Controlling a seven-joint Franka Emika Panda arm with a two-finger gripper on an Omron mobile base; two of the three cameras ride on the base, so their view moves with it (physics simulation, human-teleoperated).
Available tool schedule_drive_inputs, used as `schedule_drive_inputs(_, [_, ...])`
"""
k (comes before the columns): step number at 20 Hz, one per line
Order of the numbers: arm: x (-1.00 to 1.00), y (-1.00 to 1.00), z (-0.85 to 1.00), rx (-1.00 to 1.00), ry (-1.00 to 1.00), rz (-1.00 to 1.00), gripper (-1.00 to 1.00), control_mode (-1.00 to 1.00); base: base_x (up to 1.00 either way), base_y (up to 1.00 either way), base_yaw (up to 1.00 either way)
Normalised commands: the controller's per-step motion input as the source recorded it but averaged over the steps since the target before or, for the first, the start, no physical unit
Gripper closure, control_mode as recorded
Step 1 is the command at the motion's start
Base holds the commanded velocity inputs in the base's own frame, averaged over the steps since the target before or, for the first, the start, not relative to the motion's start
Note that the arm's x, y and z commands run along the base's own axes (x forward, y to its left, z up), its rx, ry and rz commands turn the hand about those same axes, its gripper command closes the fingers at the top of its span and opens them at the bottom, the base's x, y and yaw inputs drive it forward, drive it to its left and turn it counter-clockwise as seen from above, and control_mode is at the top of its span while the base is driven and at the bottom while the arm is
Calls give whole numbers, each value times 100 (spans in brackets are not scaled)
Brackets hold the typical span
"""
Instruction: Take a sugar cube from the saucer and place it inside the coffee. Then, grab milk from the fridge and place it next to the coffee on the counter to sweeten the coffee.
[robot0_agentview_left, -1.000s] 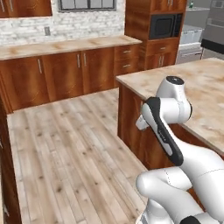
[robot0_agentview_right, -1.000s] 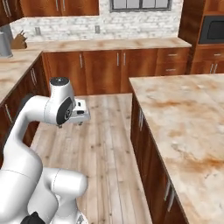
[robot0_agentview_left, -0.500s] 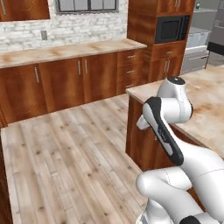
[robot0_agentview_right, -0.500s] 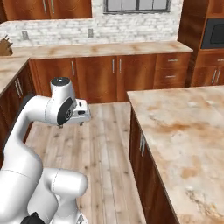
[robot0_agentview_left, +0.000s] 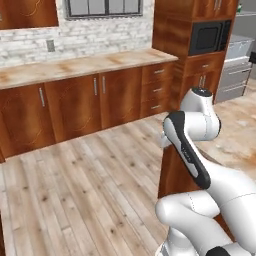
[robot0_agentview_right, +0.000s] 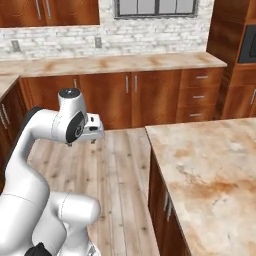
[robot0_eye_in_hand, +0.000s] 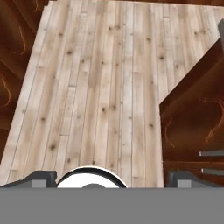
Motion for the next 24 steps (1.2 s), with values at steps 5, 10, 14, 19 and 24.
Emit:
schedule_drive_inputs(5, [0,0,0,0,0,0,-100,100,100,0,-4])
schedule_drive_inputs(10, [0,0,0,0,0,0,-100,100,100,0,-5])
schedule_drive_inputs(14, [0,0,0,0,0,0,-100,100,100,0,-6])
schedule_drive_inputs(19, [0,0,0,0,0,0,-100,100,100,-1,-15])
schedule_drive_inputs(24, [0,0,0,0,0,0,-100,100,100,-7,-28])
